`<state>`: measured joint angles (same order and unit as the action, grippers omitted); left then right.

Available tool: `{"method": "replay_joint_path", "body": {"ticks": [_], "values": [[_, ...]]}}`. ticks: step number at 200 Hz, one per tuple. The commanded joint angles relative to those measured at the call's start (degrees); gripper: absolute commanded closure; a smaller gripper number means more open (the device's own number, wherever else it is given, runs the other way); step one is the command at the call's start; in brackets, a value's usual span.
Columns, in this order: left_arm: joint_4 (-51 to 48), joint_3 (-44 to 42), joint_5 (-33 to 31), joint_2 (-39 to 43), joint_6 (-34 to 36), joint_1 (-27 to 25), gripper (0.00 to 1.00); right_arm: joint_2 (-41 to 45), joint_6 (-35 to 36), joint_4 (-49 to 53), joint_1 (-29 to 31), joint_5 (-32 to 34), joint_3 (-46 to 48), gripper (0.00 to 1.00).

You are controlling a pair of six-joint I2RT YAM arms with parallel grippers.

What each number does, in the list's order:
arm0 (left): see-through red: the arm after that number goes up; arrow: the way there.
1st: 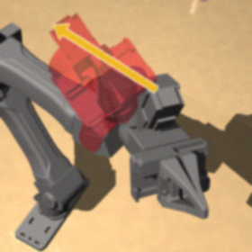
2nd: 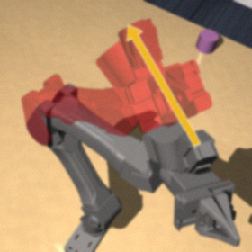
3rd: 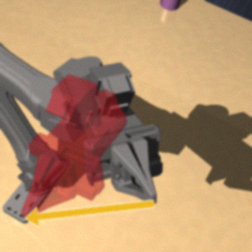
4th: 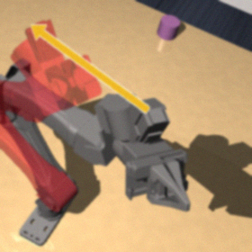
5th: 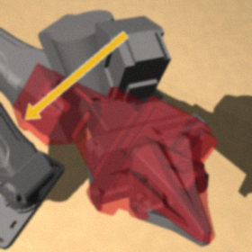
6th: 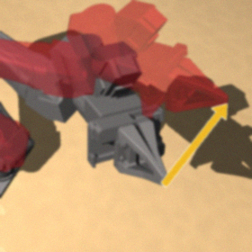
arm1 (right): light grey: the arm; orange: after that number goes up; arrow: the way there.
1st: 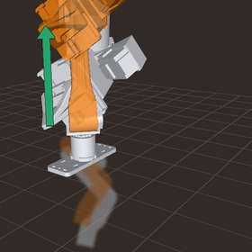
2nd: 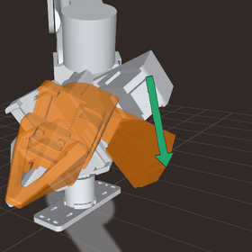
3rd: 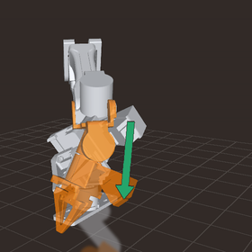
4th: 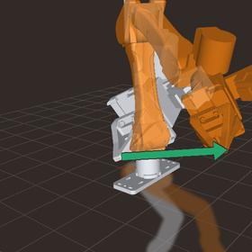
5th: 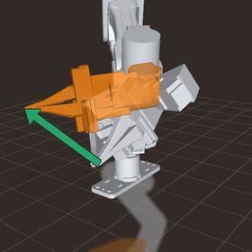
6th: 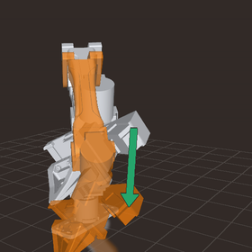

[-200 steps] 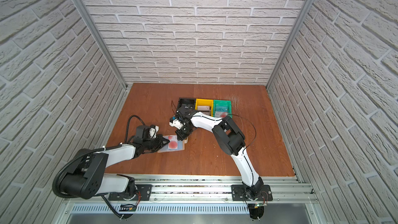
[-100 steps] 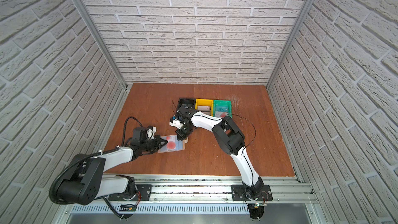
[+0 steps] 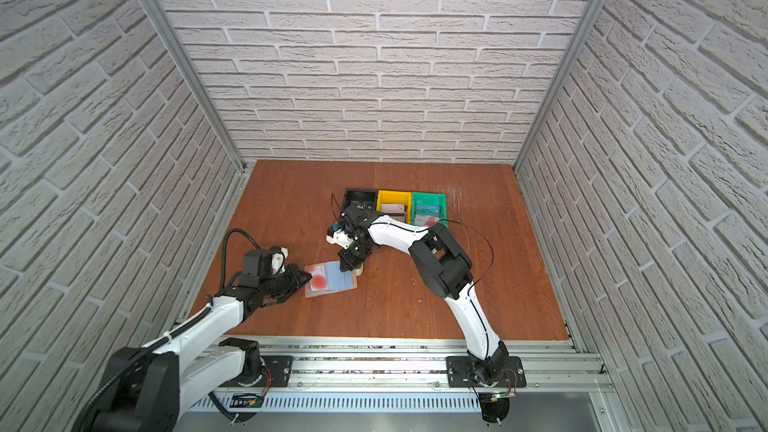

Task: Take the credit cards out of the card holder

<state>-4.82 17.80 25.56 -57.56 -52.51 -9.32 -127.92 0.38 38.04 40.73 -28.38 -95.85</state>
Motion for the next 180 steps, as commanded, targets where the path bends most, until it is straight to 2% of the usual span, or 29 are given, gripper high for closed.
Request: {"method": "replay_joint_path", "body": {"ticks": [1, 22, 49, 62, 75, 96, 151, 180], "values": [[-9.2, 3.6, -3.3, 3.7, 1.8, 0.0, 1.00, 5.4, -1.4, 1.0, -0.2, -2.2, 2.9, 0.79], [-14.3, 7.8, -4.4, 8.3, 2.7, 0.0, 1.00, 10.2, -2.6, 1.1, -1.4, -3.7, 3.4, 0.74], [-13.8, 10.9, -3.7, 11.2, 2.2, -0.2, 1.00, 13.7, -3.8, 2.6, -4.0, -8.3, 3.5, 0.71], [-7.9, 10.1, -1.0, 11.1, 0.9, -0.4, 1.00, 14.2, -5.0, 2.4, -5.6, -13.0, 3.9, 0.70], [2.0, 8.0, 3.2, 10.0, -1.7, -1.0, 1.00, 14.1, -5.9, 1.5, -7.3, -20.5, 4.1, 0.69], [16.4, 5.0, 7.0, 6.5, -6.6, -2.0, 1.00, 12.0, -6.4, 1.2, -9.2, -28.2, 3.3, 0.67], [34.1, 3.6, 8.3, 0.2, -9.3, -5.5, 1.00, 6.9, -9.3, -3.2, -10.1, -33.1, 2.2, 0.67], [32.2, 4.3, 8.1, -0.6, -8.4, -5.5, 1.00, 5.9, -12.4, -7.6, -10.1, -35.4, 2.0, 0.68]]}}
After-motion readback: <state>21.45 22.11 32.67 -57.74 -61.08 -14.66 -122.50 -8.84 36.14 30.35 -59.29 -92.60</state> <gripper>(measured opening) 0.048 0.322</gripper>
